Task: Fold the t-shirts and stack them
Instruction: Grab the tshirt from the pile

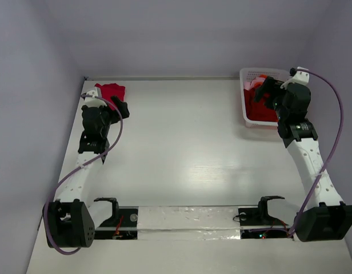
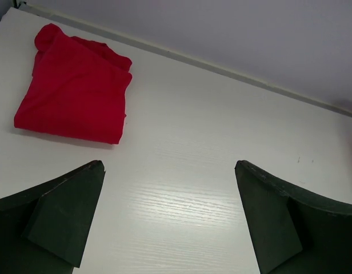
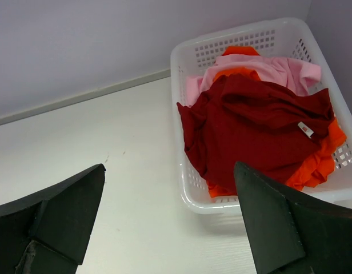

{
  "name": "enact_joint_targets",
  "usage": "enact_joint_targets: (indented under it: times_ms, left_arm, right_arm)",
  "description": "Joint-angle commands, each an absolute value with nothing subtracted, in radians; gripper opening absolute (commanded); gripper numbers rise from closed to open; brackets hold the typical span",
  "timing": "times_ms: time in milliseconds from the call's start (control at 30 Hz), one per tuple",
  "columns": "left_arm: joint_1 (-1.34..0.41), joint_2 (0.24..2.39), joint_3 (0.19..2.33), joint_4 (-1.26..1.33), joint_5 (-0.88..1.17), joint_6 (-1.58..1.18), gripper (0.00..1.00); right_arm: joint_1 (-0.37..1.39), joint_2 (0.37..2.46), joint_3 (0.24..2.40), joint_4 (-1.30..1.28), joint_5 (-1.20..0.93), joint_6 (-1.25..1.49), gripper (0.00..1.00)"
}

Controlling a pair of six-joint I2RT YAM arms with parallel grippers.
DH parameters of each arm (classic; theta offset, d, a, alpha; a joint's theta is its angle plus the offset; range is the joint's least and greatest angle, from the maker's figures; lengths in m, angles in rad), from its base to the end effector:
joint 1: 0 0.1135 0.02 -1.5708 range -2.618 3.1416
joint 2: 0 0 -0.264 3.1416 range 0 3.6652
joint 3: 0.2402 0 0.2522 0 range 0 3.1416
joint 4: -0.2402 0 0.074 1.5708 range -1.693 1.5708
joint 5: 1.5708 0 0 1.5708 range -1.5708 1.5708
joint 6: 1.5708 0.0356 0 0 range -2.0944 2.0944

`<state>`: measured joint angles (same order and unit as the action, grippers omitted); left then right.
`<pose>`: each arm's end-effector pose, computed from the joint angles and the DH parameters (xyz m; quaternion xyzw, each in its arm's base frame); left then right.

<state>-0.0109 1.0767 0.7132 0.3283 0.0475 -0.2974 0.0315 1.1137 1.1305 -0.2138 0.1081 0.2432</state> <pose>0.2545 -0.0045 0.3111 -0.0863 0.7142 -0.1235 0.6835 0.2547 0.0042 0.3931 0.1156 0.7641 0.0453 0.6330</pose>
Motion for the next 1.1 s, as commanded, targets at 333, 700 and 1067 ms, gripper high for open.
enact_joint_targets:
  times_ms: [333,700,1067]
  left_arm:
    - [-0.006,0.925,0.713,0.391,0.112,-0.262,0.99]
    - [-0.006,1.052,0.733,0.426,0.135,-0.305,0.89]
    - [-0.006,1.118,0.762,0.354,0.054,-0.249,0.9]
  right_arm:
    - [0.028,1.12,1.19,-0.262,0.061,0.227,0.98]
    - [0.028,1.195,1.288,-0.379,0.215,0.192,0.95]
    - [0.028,1.331,1.365,-0.526,0.376,0.178,0.94]
